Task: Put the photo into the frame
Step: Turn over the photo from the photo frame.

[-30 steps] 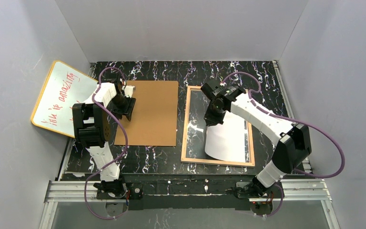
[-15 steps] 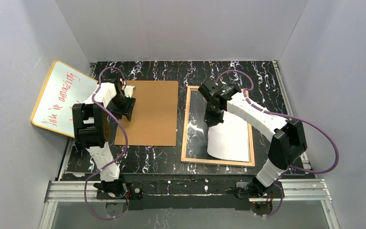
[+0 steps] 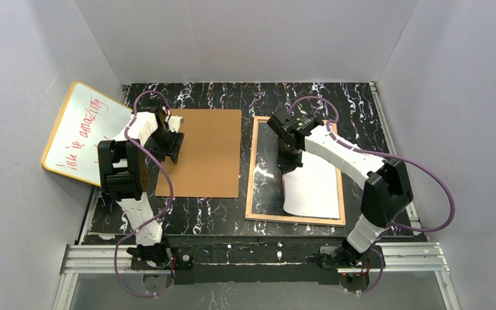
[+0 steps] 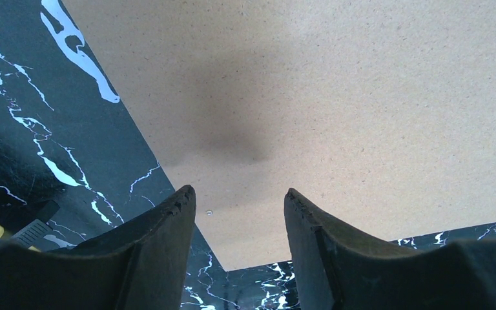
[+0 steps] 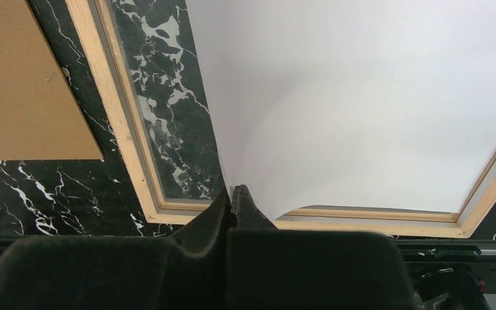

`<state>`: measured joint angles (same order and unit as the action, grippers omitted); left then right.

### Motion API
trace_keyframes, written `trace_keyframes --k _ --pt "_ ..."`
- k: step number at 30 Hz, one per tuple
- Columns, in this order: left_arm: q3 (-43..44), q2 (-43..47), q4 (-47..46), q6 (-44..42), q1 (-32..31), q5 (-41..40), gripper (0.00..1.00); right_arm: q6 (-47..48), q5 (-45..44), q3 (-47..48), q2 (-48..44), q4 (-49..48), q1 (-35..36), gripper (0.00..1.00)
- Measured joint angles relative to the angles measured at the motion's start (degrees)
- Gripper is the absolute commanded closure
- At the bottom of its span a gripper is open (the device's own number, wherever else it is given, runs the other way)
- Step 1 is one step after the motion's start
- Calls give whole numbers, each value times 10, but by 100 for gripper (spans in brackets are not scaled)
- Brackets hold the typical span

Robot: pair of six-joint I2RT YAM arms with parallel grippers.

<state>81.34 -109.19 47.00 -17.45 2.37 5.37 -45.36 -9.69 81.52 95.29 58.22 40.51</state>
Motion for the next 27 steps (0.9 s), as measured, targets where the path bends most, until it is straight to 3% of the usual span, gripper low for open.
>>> trace_keyframes --k 4,6,10,14,17,27 --pt "0 0 2 -2 0 -1 48 8 5 0 10 -2 0 93" --pt "0 0 2 -2 0 -2 47 12 5 0 15 -2 0 76" --pt "0 0 2 -4 0 -3 45 19 5 0 18 -2 0 57" --pt "0 0 2 -6 0 -3 46 20 17 0 18 -7 0 19" --pt "0 0 5 -7 0 -3 46 20 32 0 18 -20 0 2" --pt "0 0 13 -13 0 -4 45 22 67 -3 18 -60 0 1"
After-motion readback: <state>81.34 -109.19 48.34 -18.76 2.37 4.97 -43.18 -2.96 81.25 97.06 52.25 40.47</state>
